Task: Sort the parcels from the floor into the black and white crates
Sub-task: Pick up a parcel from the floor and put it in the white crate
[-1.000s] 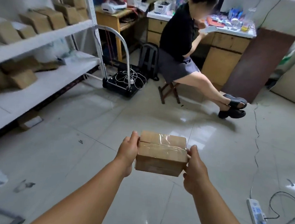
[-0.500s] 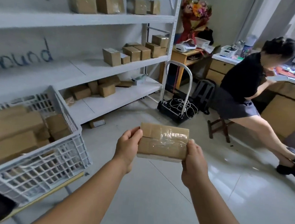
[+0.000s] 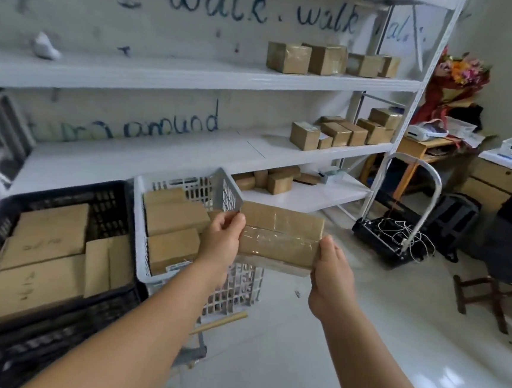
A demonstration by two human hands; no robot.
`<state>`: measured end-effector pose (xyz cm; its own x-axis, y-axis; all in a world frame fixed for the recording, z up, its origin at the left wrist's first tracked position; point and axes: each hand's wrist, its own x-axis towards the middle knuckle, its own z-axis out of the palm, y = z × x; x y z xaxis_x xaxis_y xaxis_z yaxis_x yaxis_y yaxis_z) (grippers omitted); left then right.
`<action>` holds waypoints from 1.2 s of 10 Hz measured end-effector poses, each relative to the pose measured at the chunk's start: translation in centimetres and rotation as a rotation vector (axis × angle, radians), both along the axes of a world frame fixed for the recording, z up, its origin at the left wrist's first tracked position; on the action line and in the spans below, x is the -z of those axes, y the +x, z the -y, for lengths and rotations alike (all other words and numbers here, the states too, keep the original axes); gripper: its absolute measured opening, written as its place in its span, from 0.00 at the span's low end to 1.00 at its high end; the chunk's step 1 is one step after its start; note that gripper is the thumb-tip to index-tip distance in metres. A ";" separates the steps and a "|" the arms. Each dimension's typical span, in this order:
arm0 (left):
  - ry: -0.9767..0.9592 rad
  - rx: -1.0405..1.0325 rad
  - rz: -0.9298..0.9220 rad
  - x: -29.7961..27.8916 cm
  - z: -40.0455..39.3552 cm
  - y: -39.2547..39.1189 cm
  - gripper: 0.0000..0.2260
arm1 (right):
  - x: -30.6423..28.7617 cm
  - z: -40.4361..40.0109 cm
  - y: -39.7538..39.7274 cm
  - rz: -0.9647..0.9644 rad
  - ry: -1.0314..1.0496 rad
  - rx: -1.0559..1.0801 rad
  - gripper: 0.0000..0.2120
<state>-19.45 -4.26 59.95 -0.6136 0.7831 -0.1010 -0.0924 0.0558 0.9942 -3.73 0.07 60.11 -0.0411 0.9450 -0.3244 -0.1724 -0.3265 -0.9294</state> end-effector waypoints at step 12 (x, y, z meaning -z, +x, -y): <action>-0.632 0.420 -0.783 8.0 -20.6 -20.0 0.15 | 9.7 -14.9 -22.0 0.127 -0.630 -0.128 0.09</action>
<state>-39.48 16.37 51.90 -0.3789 0.8891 -0.2566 0.6998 0.4568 0.5492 -25.77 14.94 50.44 -0.0655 0.5625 -0.8242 0.0030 -0.8258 -0.5639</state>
